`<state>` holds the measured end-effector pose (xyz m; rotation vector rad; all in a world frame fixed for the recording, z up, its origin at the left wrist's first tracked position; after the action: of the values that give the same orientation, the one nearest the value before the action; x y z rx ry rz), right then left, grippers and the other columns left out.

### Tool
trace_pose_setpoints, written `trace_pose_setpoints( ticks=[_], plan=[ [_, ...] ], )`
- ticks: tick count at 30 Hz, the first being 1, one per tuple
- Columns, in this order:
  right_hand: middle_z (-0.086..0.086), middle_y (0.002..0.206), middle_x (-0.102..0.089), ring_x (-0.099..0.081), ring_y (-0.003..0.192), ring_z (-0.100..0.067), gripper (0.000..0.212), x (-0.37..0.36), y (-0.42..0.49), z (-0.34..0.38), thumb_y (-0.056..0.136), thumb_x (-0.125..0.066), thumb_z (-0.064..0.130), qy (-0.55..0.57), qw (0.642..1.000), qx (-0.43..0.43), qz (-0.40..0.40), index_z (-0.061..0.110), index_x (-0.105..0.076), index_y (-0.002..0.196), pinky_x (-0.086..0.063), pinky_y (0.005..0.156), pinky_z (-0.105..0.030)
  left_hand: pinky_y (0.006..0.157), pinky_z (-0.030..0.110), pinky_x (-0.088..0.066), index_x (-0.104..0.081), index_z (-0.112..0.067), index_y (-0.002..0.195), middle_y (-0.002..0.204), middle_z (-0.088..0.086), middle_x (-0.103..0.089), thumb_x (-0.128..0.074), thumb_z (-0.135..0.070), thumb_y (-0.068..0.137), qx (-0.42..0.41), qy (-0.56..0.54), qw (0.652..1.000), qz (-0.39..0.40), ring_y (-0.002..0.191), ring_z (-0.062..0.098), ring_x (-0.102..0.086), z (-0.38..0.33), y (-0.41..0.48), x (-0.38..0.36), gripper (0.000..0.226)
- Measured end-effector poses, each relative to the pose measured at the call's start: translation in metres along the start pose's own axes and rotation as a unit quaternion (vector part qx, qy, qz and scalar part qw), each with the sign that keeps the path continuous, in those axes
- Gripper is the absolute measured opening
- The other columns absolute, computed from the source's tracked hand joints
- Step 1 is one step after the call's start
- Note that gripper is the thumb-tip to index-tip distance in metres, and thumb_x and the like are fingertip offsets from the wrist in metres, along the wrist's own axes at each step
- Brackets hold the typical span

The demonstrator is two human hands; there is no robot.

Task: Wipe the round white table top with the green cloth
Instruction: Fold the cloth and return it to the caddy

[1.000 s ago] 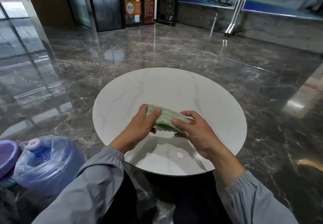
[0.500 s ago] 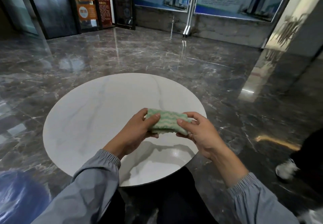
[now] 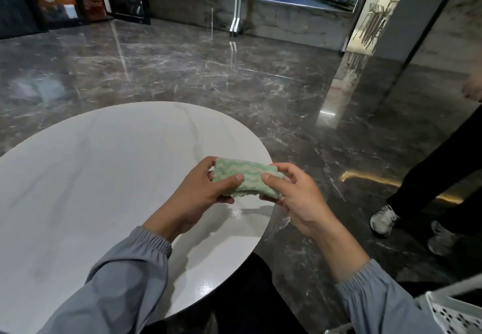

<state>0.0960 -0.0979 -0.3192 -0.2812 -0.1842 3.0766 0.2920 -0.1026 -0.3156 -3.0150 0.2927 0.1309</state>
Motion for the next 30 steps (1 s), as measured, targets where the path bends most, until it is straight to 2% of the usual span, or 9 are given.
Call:
trace_pose_setpoints(
  ticks=[4,8,11,14,17,24,28,30],
  plan=[
    [-0.019,0.113,-0.075,-0.075,0.097,-0.036,0.036,0.004,0.036,-0.010,0.091,-0.077,0.004,0.004,1.000,-0.012,-0.028,0.002,-0.061,0.123,-0.063,0.076,-0.038,0.075,0.033,-0.061,-0.061,-0.010,0.122,0.109,0.012,-0.076,-0.085,-0.017,0.085,0.026,0.019,0.999,0.014,0.095,0.023,-0.076,0.008,0.040,0.008,0.045],
    [-0.020,0.111,-0.075,-0.076,0.089,-0.030,0.036,-0.004,0.076,-0.018,0.091,-0.075,0.003,0.026,0.998,-0.019,-0.056,0.003,-0.058,0.123,-0.063,0.075,-0.037,0.073,0.031,-0.061,-0.062,-0.013,0.119,0.108,0.010,-0.074,-0.087,-0.016,0.083,0.040,0.033,0.999,0.017,0.090,0.021,-0.076,0.011,0.085,0.024,0.044],
    [-0.022,0.112,-0.074,-0.075,0.089,-0.030,0.036,-0.010,0.100,-0.024,0.091,-0.075,0.004,0.039,0.996,-0.026,-0.079,0.004,-0.059,0.123,-0.062,0.083,-0.043,0.072,0.032,-0.062,-0.063,-0.016,0.117,0.103,0.008,-0.074,-0.089,-0.015,0.080,0.038,0.045,0.998,0.012,0.086,0.021,-0.075,0.011,0.115,0.039,0.045],
    [-0.019,0.111,-0.075,-0.075,0.099,-0.036,0.037,-0.015,0.111,-0.018,0.090,-0.078,0.009,0.030,0.993,-0.041,-0.106,0.007,-0.061,0.122,-0.058,0.094,-0.051,0.076,0.036,-0.064,-0.064,-0.021,0.116,0.100,0.004,-0.076,-0.089,-0.018,0.080,0.042,0.071,0.997,0.005,0.087,0.022,-0.076,-0.003,0.131,0.048,0.044],
    [-0.016,0.111,-0.076,-0.075,0.100,-0.038,0.034,-0.014,0.105,0.012,0.091,-0.078,0.011,0.014,0.989,-0.054,-0.140,0.008,-0.062,0.121,-0.059,0.094,-0.053,0.082,0.042,-0.065,-0.064,-0.016,0.118,0.105,0.007,-0.078,-0.085,-0.016,0.085,0.084,0.035,0.995,0.029,0.095,0.025,-0.077,-0.026,0.136,0.038,0.039],
    [-0.017,0.111,-0.076,-0.076,0.094,-0.029,0.029,0.000,0.062,0.132,0.092,-0.077,0.006,-0.005,0.977,-0.051,-0.206,0.010,-0.064,0.117,-0.062,0.077,-0.038,0.091,0.043,-0.062,-0.064,-0.003,0.126,0.114,0.016,-0.077,-0.069,-0.014,0.099,0.153,-0.037,0.984,0.087,0.104,0.033,-0.076,-0.131,0.117,-0.010,0.029],
    [-0.017,0.112,-0.075,-0.075,0.096,-0.029,0.026,0.020,0.017,0.202,0.090,-0.080,0.011,0.006,0.968,-0.049,-0.248,0.016,-0.067,0.113,-0.060,0.086,-0.046,0.098,0.045,-0.058,-0.064,0.001,0.125,0.116,0.017,-0.077,-0.064,-0.014,0.103,0.177,-0.055,0.975,0.124,0.111,0.034,-0.074,-0.192,0.098,-0.056,0.027],
    [-0.017,0.111,-0.076,-0.074,0.095,-0.027,0.025,0.039,-0.012,0.231,0.092,-0.078,0.009,0.013,0.959,-0.049,-0.280,0.016,-0.066,0.112,-0.059,0.086,-0.045,0.098,0.044,-0.058,-0.065,0.000,0.126,0.118,0.015,-0.077,-0.062,-0.013,0.103,0.189,-0.051,0.968,0.154,0.113,0.032,-0.074,-0.217,0.086,-0.092,0.026]
  ],
)
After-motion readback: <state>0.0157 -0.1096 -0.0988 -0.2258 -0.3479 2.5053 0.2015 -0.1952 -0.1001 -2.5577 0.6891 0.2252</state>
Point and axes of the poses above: each hand's wrist, its own y-axis towards the middle knuckle, its own x-axis out of the back of the hand, z = x × y, the point moved 10 cm from there along y, towards the middle knuckle
